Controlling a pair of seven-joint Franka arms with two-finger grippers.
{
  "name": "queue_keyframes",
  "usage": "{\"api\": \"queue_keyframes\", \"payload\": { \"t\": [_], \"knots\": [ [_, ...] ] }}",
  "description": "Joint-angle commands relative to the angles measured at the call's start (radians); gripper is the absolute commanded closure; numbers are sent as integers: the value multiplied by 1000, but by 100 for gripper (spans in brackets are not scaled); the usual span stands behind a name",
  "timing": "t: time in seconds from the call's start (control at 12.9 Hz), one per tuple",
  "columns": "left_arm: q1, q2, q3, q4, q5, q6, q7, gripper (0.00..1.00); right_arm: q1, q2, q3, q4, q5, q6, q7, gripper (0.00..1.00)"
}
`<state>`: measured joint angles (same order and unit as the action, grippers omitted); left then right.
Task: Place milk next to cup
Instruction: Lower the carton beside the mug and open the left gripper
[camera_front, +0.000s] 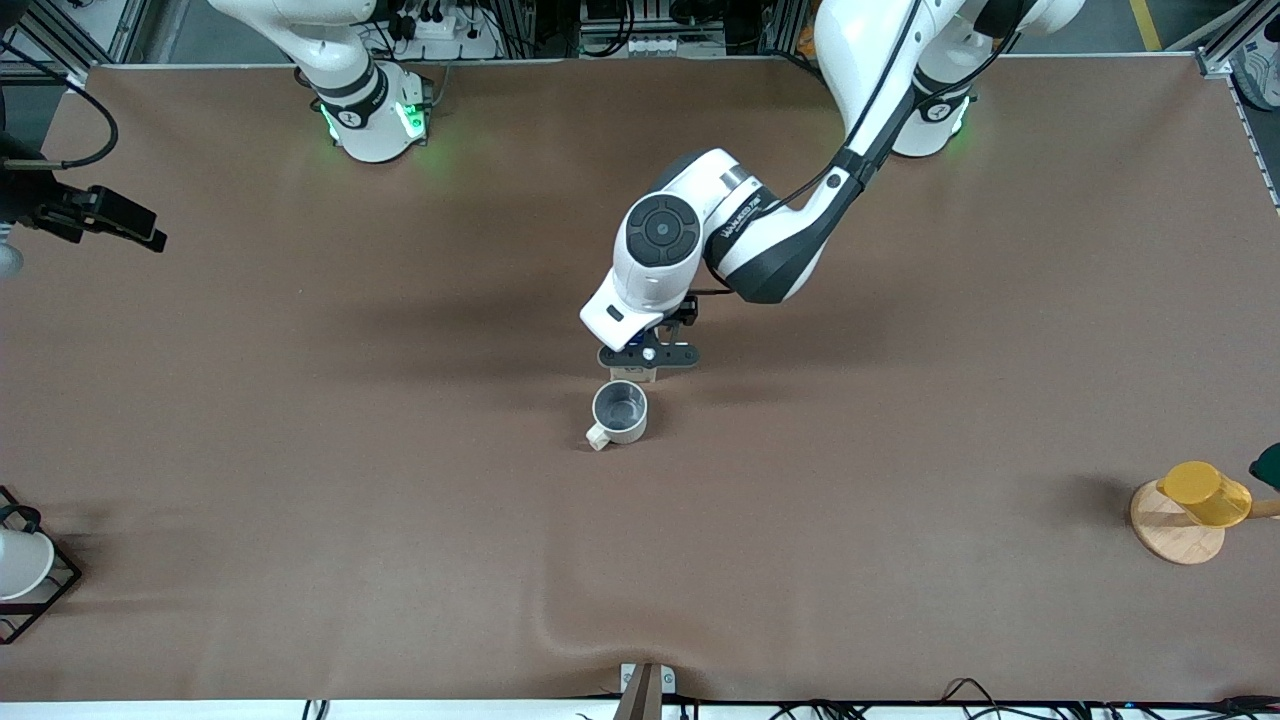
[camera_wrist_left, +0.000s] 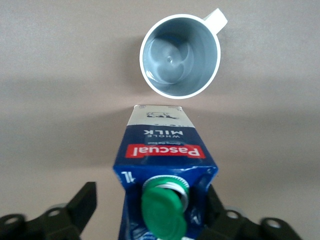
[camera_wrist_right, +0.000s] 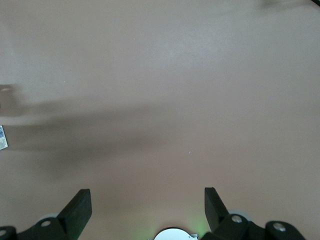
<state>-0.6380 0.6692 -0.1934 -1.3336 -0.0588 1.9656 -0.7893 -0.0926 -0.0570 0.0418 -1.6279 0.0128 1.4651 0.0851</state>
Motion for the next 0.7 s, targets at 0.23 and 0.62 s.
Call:
{"api": "queue_keyframes", "payload": {
  "t": [0.23, 0.62],
  "knots": [
    [9, -94, 6, 27, 25, -97, -10, 0, 40, 2, -22, 20, -4, -6, 19, 0],
    [112, -279, 38, 21, 28, -206, -4, 0, 54, -6, -51, 25, 0, 37, 5, 0]
  ]
}}
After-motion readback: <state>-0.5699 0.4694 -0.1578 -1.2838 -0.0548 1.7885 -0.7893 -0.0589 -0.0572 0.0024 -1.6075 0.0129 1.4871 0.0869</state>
